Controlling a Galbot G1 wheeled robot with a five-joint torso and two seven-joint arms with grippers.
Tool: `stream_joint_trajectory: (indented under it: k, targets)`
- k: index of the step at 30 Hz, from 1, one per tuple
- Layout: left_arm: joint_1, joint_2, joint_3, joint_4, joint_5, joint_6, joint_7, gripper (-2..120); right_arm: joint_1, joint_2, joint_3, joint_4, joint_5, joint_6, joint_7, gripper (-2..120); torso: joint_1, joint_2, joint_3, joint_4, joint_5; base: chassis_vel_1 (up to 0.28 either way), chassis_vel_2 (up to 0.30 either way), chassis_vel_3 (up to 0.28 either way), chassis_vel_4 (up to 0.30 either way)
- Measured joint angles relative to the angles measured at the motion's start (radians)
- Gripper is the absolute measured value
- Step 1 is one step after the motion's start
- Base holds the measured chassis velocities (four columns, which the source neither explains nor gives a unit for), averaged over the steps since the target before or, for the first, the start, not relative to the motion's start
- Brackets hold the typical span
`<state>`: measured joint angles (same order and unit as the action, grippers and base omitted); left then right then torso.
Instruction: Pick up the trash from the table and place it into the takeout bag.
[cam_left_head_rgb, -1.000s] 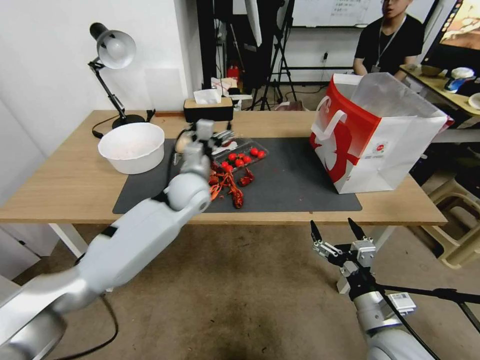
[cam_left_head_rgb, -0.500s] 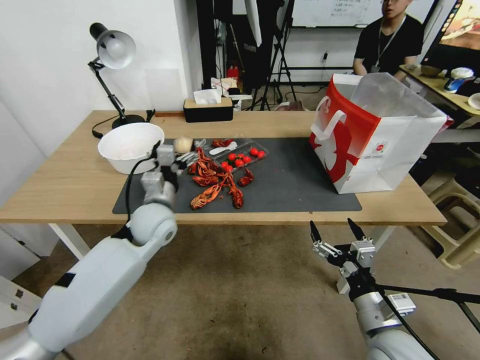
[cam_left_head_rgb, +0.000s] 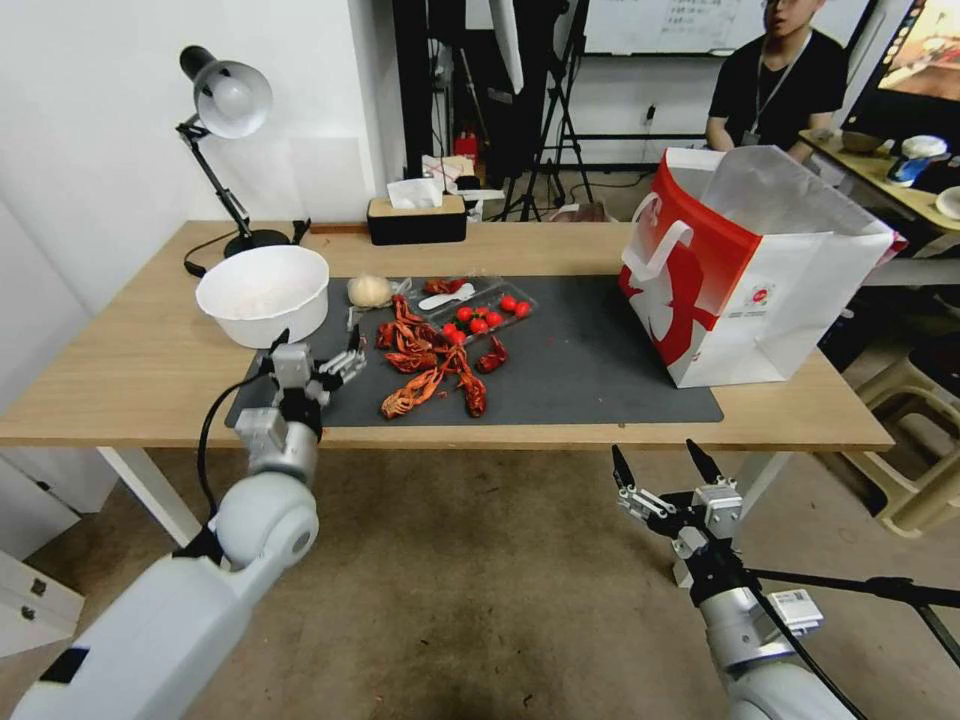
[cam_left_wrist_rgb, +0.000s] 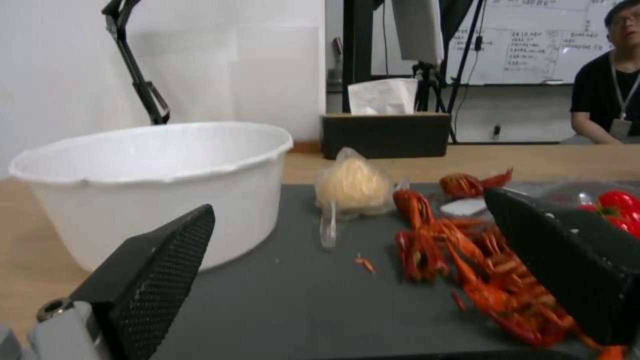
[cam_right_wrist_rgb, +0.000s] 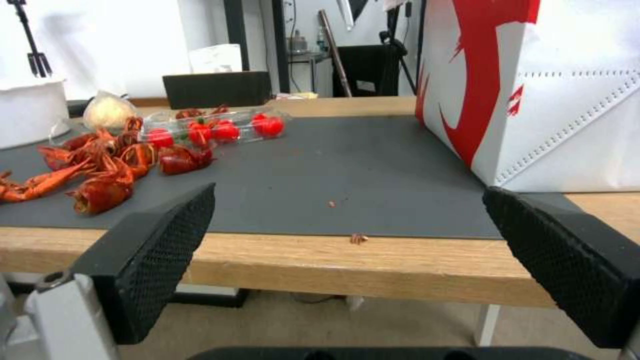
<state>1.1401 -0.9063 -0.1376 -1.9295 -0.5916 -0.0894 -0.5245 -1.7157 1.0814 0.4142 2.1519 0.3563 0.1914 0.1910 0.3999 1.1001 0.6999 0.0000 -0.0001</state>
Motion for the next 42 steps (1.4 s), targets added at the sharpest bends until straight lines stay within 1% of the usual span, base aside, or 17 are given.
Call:
stream_joint_trajectory:
  k: [6,10,11,13,16,19,25,28,38,42]
  targets:
    - [0.046,-0.006,-0.015,-0.012,0.005,-0.009,0.011,100,0.001,0.001,0.000,0.000,0.000,0.000,0.000,100,0.000,0.000,0.000,0.0000,0.0001,0.000,0.000,0.000,0.000]
    - [0.102,-0.006,-0.047,-0.028,0.006,-0.014,0.045,100,0.002,0.002,-0.001,-0.001,-0.001,0.000,-0.001,100,0.000,0.000,0.000,0.0000,0.0000,0.000,0.000,0.000,0.000]
    - [0.102,-0.006,-0.047,-0.028,0.006,-0.014,0.045,100,0.002,0.002,-0.001,-0.001,-0.001,0.000,-0.001,100,0.000,0.000,0.000,0.0000,0.0000,0.000,0.000,0.000,0.000]
    - [0.142,-0.004,-0.075,-0.038,0.009,-0.022,0.069,100,0.002,0.002,0.000,-0.003,-0.001,0.001,-0.002,100,0.000,0.000,0.000,0.0001,0.0000,0.000,0.000,0.000,0.000]
    - [0.170,-0.007,-0.099,-0.048,0.014,-0.026,0.084,100,0.004,0.002,0.000,-0.005,0.000,0.001,-0.002,100,0.000,0.000,0.000,0.0001,0.0001,0.000,0.000,0.000,0.000]
    - [0.198,-0.014,-0.120,-0.058,0.015,-0.026,0.091,100,0.008,0.004,-0.001,-0.009,0.000,0.003,-0.003,100,0.000,0.000,0.000,0.0001,0.0000,0.000,0.000,0.000,0.000]
    - [0.224,-0.022,-0.130,-0.065,0.022,-0.027,0.099,100,0.009,0.005,-0.001,-0.010,0.000,0.003,-0.004,100,0.000,0.000,0.000,0.0000,0.0000,0.000,0.000,0.000,0.000]
    - [0.247,-0.038,-0.133,-0.071,0.036,-0.027,0.100,100,0.009,0.004,-0.001,-0.010,0.000,0.004,-0.004,100,0.000,0.000,0.000,0.0000,0.0000,0.000,0.000,0.000,0.000]
    - [0.254,-0.052,-0.128,-0.060,0.043,-0.030,0.099,100,0.009,0.004,-0.002,-0.011,0.001,0.004,-0.006,100,0.000,0.000,0.000,0.0001,0.0001,0.000,0.000,0.000,0.000]
    - [0.206,-0.038,-0.108,-0.043,0.028,-0.029,0.096,100,0.011,0.004,-0.002,-0.011,0.001,0.004,-0.006,100,0.000,0.000,0.000,0.0000,0.0001,0.000,0.000,0.000,0.000]
